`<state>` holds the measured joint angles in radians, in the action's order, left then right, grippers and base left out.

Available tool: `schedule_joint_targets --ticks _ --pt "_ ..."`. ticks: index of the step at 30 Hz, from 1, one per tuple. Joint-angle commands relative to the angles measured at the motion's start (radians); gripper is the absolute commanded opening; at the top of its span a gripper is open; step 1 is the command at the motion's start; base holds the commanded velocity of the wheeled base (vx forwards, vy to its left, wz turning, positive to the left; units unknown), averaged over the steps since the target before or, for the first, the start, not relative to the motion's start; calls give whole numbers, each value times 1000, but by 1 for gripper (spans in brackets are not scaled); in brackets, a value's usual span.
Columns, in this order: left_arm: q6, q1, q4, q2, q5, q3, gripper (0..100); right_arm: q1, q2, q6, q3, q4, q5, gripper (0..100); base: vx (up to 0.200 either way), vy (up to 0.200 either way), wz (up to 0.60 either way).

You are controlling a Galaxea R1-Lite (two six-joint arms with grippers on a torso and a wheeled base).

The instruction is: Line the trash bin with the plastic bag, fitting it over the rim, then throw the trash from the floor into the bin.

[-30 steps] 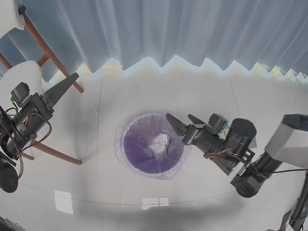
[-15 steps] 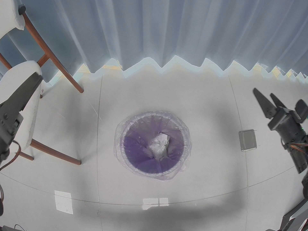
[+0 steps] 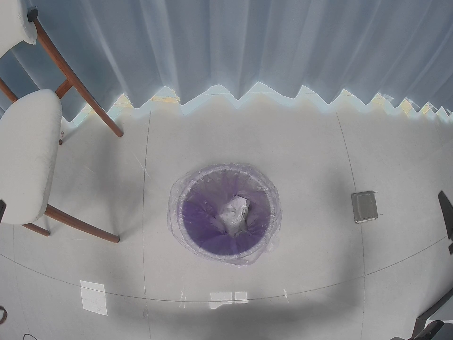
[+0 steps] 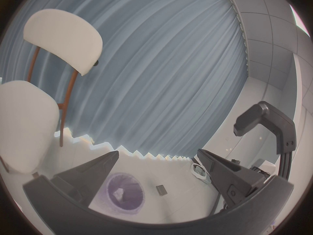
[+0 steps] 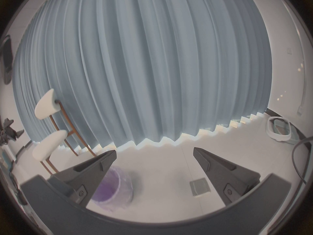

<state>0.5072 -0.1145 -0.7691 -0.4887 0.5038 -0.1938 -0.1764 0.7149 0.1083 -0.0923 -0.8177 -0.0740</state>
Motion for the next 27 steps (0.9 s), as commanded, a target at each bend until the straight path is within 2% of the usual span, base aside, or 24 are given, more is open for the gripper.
schedule_joint_targets --ticks 1,3,5,6,7,9,11,12,13,14,19,21,22,23,27 --pt "-216 113 376 489 -57 140 100 129 -634 -71 92 545 45 100 0 0 0" --pt "-306 113 410 489 -105 194 100 130 -635 -41 92 571 42 100 0 0 0" --pt "-408 113 551 489 -154 194 100 152 -666 -45 92 696 46 100 0 0 0" --pt "-414 113 562 489 -160 194 100 155 -673 -47 92 709 46 100 0 0 0" --pt "-458 113 663 489 -257 194 100 179 -715 -75 85 838 51 100 0 0 0" --pt "-478 111 737 489 -380 191 100 178 -710 -81 86 836 54 100 0 0 0" --pt "-481 111 723 489 -485 194 100 178 -715 -79 91 815 54 100 0 0 0" --pt "-483 111 719 489 -527 194 100 178 -715 -78 91 816 54 100 0 0 0" --pt "-483 111 719 489 -527 194 100 178 -715 -78 91 816 54 100 0 0 0" --pt "-464 113 728 489 -596 194 100 178 -715 -78 91 816 53 100 0 0 0" --pt "-461 116 729 489 -599 194 100 178 -715 -85 91 816 53 100 0 0 0" --pt "-538 114 731 489 -527 194 100 176 -715 -121 91 815 92 100 0 0 0" --pt "-550 114 732 489 -476 194 100 175 -715 -124 92 813 117 100 0 0 0" --pt "-550 111 734 489 -459 194 100 175 -715 -124 91 813 122 100 0 0 0" --pt "-532 113 751 489 -482 194 100 176 -715 -119 91 815 117 100 0 0 0"
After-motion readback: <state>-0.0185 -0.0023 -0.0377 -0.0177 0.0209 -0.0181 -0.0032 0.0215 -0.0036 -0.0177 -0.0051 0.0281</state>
